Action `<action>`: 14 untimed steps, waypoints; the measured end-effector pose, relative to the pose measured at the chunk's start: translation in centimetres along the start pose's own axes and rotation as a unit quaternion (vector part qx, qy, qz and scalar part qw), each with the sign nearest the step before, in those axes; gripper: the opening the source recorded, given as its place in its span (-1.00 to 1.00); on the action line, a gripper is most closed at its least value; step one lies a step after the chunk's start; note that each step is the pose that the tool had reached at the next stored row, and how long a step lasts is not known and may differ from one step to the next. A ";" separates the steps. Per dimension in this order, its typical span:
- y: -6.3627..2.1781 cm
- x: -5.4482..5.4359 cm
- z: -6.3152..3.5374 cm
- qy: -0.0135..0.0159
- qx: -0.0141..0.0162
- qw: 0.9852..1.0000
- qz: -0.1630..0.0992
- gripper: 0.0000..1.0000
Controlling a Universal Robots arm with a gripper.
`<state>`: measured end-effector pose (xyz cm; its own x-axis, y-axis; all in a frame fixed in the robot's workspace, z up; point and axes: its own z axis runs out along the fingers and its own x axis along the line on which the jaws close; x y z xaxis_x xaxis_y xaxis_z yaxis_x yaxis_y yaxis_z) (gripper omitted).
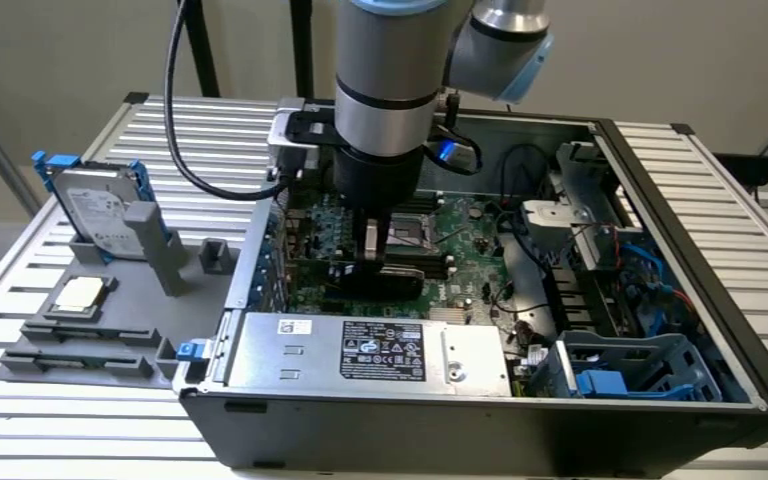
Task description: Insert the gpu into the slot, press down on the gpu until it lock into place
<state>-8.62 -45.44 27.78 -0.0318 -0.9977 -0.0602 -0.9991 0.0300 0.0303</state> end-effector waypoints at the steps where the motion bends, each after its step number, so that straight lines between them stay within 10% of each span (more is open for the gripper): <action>1: 0.04 0.0 -0.40 0.000 0.000 1.000 0.000 -0.35; 14: 1.77 -0.5 -1.14 0.001 0.000 1.000 0.000 -0.79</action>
<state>-10.34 -44.99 29.00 -0.0316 -0.9978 -0.0585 -0.9991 0.0299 0.0298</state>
